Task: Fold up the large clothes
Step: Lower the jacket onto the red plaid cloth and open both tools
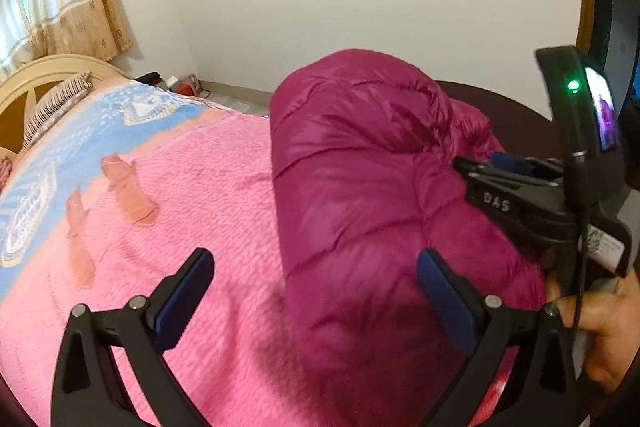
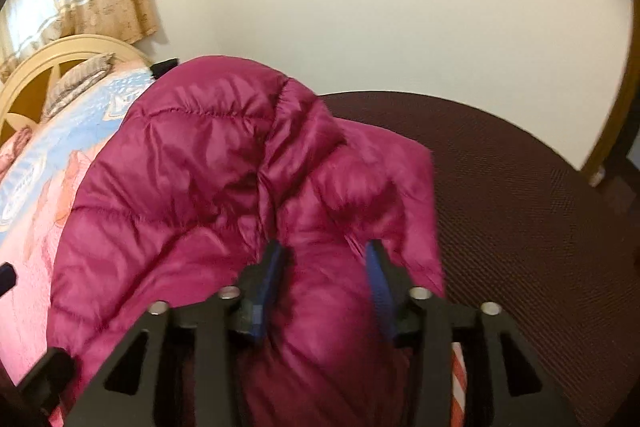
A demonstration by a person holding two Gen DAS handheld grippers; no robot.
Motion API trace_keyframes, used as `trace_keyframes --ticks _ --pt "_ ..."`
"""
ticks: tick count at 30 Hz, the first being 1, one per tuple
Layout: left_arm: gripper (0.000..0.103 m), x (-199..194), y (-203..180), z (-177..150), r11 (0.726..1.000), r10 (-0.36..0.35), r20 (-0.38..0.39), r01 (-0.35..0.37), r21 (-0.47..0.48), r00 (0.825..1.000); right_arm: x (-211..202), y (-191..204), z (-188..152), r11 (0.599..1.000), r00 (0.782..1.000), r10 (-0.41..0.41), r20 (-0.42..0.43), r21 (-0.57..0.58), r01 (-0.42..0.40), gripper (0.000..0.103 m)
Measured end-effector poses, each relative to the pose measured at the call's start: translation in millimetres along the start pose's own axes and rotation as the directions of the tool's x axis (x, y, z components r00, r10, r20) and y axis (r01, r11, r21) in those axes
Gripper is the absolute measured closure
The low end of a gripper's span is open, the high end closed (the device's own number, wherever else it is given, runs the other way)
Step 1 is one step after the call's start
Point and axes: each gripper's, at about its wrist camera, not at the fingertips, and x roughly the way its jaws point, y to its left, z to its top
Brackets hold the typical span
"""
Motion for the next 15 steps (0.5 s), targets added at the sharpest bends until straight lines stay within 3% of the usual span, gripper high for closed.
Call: trace_keyframes --ticks 2,6,15 --pt "0.0 0 -1 -6 1.0 0.007 -0.012 -0.007 0.008 1.0 -16 0 -11 0.999 1.0 -0.025 0.006 0.024 0.025 0.034" --pt "0.0 -2 -3 -18 1.0 0.012 -0.025 -0.012 0.008 1.0 -51 -7 -35 0.995 1.0 0.031 0.003 0.094 -0.032 0.033" --pt "0.0 -20 0 -32 1.0 0.013 -0.026 -0.013 0.017 1.0 -105 -6 -77 0.994 0.997 0.069 -0.041 0.084 -0.065 0.033"
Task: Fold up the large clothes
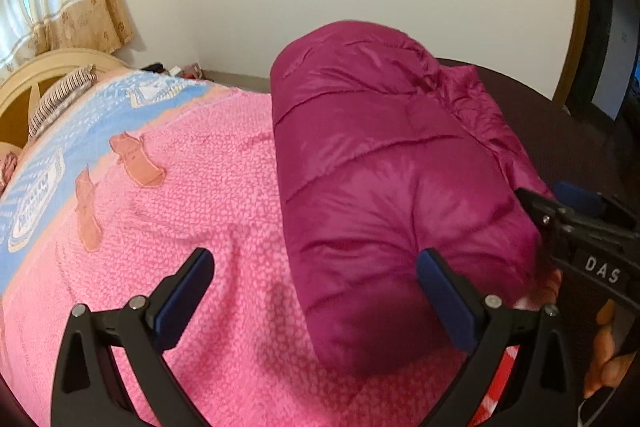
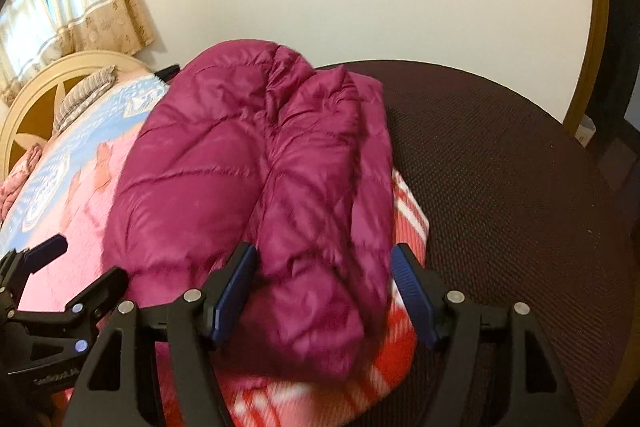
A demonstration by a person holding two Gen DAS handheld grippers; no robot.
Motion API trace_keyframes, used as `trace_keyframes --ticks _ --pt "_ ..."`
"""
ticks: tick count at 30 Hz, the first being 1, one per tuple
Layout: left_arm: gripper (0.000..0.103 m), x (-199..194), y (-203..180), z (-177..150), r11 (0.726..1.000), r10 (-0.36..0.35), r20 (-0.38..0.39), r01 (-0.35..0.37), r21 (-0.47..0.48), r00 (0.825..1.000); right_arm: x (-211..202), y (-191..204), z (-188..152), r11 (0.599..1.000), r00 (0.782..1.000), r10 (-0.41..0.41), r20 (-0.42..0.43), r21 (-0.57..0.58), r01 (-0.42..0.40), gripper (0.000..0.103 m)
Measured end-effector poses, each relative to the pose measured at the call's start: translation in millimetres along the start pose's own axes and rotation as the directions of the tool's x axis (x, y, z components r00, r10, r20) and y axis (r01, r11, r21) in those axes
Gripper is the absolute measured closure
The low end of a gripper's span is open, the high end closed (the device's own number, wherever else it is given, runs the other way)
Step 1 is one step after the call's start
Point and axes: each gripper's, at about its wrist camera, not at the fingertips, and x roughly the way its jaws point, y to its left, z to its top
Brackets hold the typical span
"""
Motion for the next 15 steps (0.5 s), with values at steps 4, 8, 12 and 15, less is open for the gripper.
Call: trace_keyframes --ticks 4,8,12,15 --pt "0.0 -28 -2 -10 1.0 0.022 0.053 -0.021 -0.008 0.998 -32 -6 -8 1.0 0.999 0.025 0.036 -0.016 -0.024 0.033" --pt "0.0 -60 -3 -17 1.0 0.007 0.121 -0.003 -0.026 0.993 -83 -11 -22 0.998 0.991 0.042 0.124 -0.049 -0.036 0.033" --pt "0.0 -97 -8 -23 1.0 0.011 0.205 -0.008 -0.017 0.979 -125 -11 -32 0.998 0.978 0.035 0.208 -0.06 -0.023 0.032" --pt "0.0 -118 -5 -28 0.999 0.019 0.235 -0.008 -0.046 0.972 -144 -14 -32 0.999 0.973 0.02 0.23 -0.03 -0.013 0.031"
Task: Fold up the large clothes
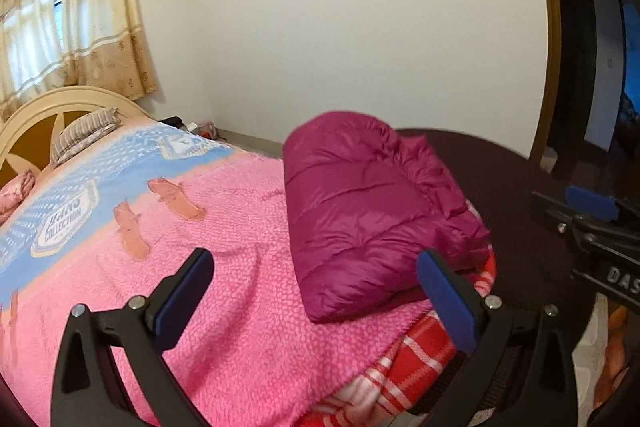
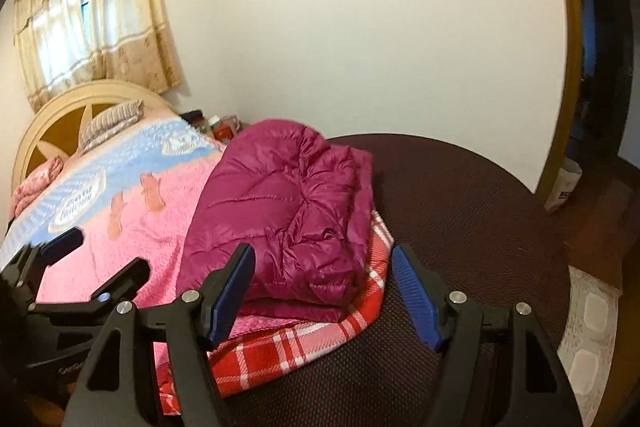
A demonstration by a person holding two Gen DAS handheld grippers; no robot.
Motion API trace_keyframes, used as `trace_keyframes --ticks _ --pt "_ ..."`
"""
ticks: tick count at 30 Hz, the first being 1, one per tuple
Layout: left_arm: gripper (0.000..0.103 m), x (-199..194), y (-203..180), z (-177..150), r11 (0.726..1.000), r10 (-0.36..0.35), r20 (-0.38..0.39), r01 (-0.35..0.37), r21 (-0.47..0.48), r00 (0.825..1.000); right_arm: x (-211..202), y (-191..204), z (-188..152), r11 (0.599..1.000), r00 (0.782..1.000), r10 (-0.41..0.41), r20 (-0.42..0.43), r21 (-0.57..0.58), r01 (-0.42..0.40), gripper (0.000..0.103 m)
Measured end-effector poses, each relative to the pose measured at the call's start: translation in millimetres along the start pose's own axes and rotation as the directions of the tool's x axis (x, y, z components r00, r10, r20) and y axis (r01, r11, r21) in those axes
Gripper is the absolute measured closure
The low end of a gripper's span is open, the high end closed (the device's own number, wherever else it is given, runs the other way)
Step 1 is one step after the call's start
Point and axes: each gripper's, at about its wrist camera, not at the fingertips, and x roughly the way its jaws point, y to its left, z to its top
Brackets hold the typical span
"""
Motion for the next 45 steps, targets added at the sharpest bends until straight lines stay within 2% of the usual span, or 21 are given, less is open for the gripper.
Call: trace_keyframes --ticks 3,5,8,12,15,18,21,24,26,33,45 --pt "0.0 -20 2 3 1.0 -0.011 0.045 0.011 -0.012 0.999 -7 -3 12 1.0 0.999 0.008 0.037 0.021 -0.008 0.031" --pt "0.0 -36 2 7 1.0 0.015 0.105 -0.015 -0.003 0.994 -14 -4 20 0.999 0.996 0.015 0.084 0.027 -0.017 0.031" --pt "0.0 -67 5 17 0.999 0.043 0.226 -0.041 -0.015 0.973 -41 1 29 0.999 0.984 0.026 0.178 0.016 -0.029 0.03" --pt "0.0 -92 4 25 0.998 0.059 0.311 -0.053 -0.028 0.949 -77 10 37 1.0 0.955 0.027 0.296 -0.015 -0.024 0.025" --pt "0.0 -103 1 26 0.998 0.069 0.369 -0.063 -0.029 0.927 -104 18 37 0.999 0.917 0.019 0.399 -0.036 -0.005 0.021" --pt "0.0 -105 0 26 0.997 0.081 0.378 -0.075 -0.032 0.922 -118 23 36 0.999 0.892 0.015 0.452 -0.049 0.007 0.018" --pt "0.0 -102 -1 25 0.996 0.084 0.379 -0.075 -0.04 0.922 -123 27 34 0.998 0.876 0.009 0.482 -0.061 0.024 0.018" --pt "0.0 -102 -1 22 0.992 0.123 0.398 -0.108 -0.06 0.909 -124 31 33 0.997 0.874 0.006 0.486 -0.066 0.03 0.017" --pt "0.0 -102 -2 21 0.992 0.123 0.408 -0.11 -0.056 0.905 -122 31 33 0.998 0.877 0.007 0.48 -0.06 0.025 0.017" --pt "0.0 -98 0 21 0.995 0.094 0.386 -0.078 -0.057 0.918 -116 30 33 0.999 0.899 0.005 0.439 -0.041 0.015 0.017" --pt "0.0 -99 1 21 0.995 0.101 0.385 -0.084 -0.06 0.918 -111 28 28 0.999 0.905 0.006 0.426 -0.037 0.011 0.017"
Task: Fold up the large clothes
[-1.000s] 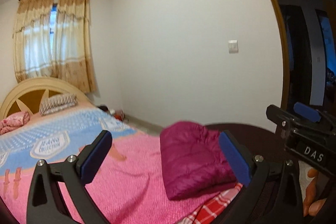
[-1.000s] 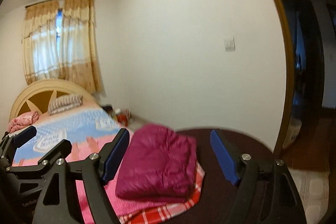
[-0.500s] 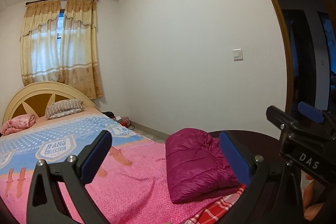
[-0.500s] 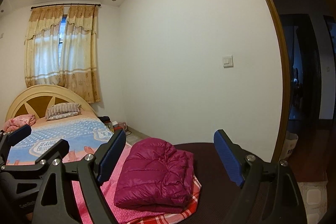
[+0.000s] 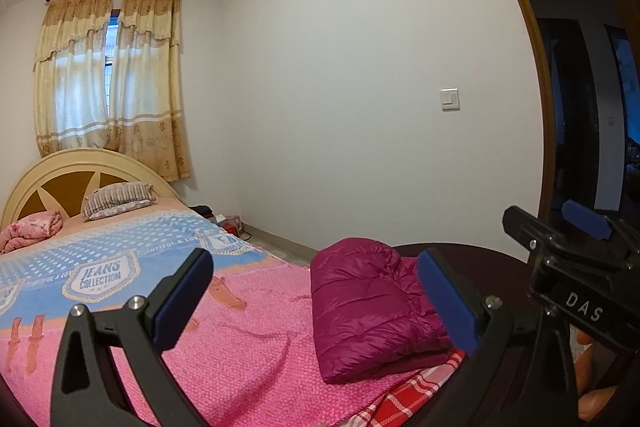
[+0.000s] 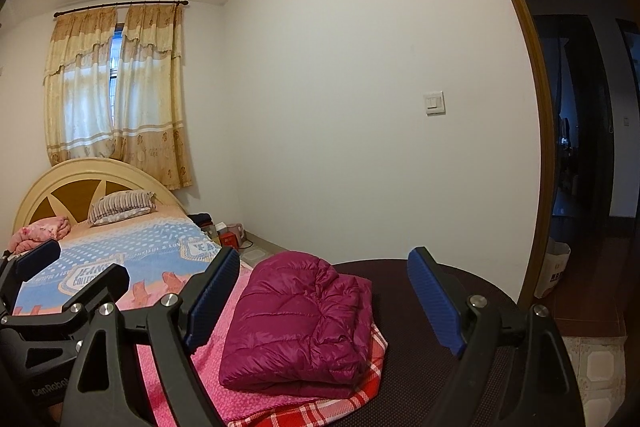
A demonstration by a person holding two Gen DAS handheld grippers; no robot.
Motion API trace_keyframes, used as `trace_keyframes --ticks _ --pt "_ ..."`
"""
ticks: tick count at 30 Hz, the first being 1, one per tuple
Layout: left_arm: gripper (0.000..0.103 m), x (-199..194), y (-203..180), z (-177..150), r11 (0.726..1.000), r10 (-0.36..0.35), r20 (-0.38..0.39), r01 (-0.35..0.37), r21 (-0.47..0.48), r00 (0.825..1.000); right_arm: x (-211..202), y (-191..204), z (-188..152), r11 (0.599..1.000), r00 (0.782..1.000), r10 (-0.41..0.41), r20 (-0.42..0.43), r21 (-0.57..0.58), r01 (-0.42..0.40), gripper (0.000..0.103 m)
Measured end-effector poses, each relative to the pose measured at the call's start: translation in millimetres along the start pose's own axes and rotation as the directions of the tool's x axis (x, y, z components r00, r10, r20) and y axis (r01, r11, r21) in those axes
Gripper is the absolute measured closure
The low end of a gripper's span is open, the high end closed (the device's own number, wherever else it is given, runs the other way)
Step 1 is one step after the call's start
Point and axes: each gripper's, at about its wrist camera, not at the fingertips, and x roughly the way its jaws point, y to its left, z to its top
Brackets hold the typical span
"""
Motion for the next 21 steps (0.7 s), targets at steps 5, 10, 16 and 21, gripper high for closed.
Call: trace_keyframes --ticks 5,10,16,21 --pt "0.0 0.7 1.1 0.0 1.0 -0.003 -0.005 0.003 -0.012 1.0 2.5 0.5 -2.9 1.0 1.0 0.003 -0.008 -0.002 -0.003 0.017" --pt "0.0 2.2 2.8 0.5 1.0 0.003 -0.01 -0.003 -0.013 1.0 5.2 0.6 -4.9 1.0 1.0 0.007 -0.015 -0.001 -0.007 0.017" --pt "0.0 4.2 3.2 0.3 1.0 0.008 -0.016 -0.008 -0.011 1.0 7.9 -0.6 -5.4 1.0 1.0 0.008 -0.016 -0.003 -0.008 0.017" --pt "0.0 4.6 2.8 -0.4 1.0 0.014 -0.015 -0.014 -0.007 1.0 9.3 -0.6 -6.8 1.0 1.0 0.0 -0.014 0.001 0.0 0.017"
